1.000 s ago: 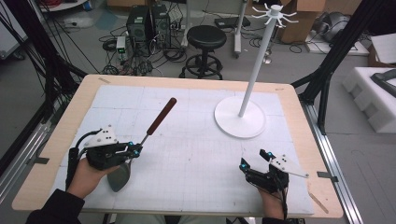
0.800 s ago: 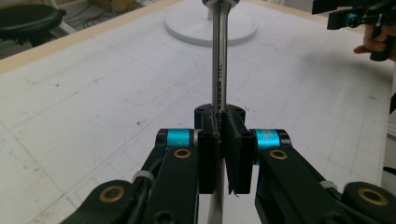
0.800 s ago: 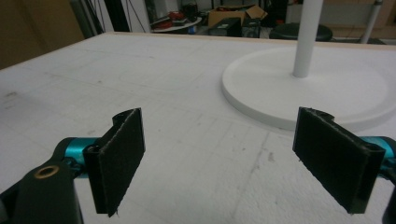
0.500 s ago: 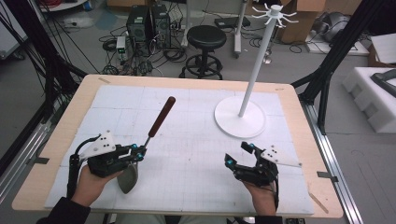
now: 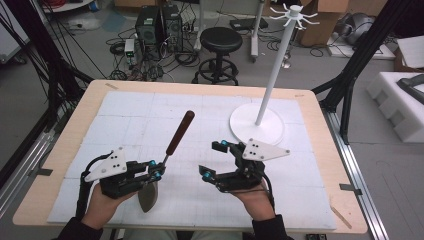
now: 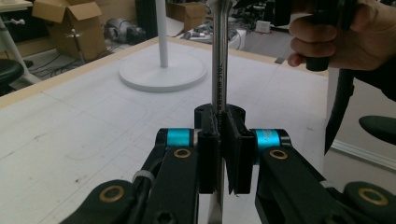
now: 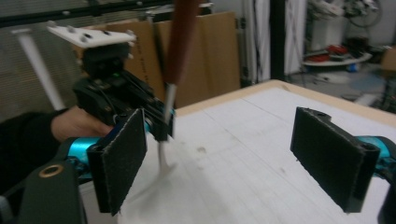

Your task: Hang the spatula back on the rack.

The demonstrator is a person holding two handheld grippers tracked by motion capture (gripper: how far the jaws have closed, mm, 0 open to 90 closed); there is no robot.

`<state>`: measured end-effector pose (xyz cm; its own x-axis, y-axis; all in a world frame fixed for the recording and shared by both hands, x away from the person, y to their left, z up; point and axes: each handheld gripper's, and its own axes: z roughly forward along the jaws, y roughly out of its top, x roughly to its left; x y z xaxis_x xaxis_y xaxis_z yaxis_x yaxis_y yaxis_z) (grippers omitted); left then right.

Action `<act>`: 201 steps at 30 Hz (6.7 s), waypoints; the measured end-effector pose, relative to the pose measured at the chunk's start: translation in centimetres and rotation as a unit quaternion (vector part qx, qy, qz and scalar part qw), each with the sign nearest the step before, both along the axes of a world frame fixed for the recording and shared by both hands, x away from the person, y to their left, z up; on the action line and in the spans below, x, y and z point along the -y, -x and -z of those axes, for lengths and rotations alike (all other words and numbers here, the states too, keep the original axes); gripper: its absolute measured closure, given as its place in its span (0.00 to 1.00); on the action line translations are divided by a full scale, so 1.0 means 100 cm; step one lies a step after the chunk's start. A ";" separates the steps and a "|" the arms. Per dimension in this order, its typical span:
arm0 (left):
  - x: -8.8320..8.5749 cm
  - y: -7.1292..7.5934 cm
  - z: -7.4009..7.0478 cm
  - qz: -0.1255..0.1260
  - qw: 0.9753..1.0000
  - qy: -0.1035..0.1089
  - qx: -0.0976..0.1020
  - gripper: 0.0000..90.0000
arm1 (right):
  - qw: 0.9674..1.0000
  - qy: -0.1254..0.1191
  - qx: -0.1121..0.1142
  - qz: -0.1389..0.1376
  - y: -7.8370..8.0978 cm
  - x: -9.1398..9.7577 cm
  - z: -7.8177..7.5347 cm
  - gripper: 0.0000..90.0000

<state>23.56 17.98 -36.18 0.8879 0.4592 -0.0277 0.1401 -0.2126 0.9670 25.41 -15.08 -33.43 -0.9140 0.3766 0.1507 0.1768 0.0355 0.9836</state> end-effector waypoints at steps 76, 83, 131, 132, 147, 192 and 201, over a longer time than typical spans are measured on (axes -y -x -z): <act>0.036 0.017 -0.013 0.146 0.987 0.072 -0.018 0.93 | 0.964 -0.086 0.003 -0.252 -0.012 -0.055 -0.066 0.80; 0.034 0.015 -0.016 0.073 0.996 0.053 -0.012 0.93 | 0.990 -0.080 0.011 -0.119 -0.004 -0.046 -0.071 0.42; -0.013 0.004 -0.009 -0.066 0.994 0.086 0.015 0.38 | 0.998 -0.040 0.038 -0.017 -0.052 0.026 -0.131 0.80; -0.016 0.003 -0.009 -0.073 0.993 0.087 0.017 0.36 | 0.998 -0.042 0.037 -0.015 -0.058 0.033 -0.131 0.80; -0.065 -0.004 -0.001 -0.145 0.986 0.078 0.030 0.27 | 0.997 -0.010 0.066 0.045 -0.126 0.096 -0.164 0.80; -0.061 -0.010 0.001 -0.138 0.987 0.079 0.026 0.29 | 0.984 -0.022 0.029 0.174 -0.153 0.144 -0.158 0.56; -0.066 -0.013 0.011 -0.142 0.986 0.090 0.014 0.29 | 0.971 0.018 0.020 0.237 -0.118 0.156 -0.099 0.35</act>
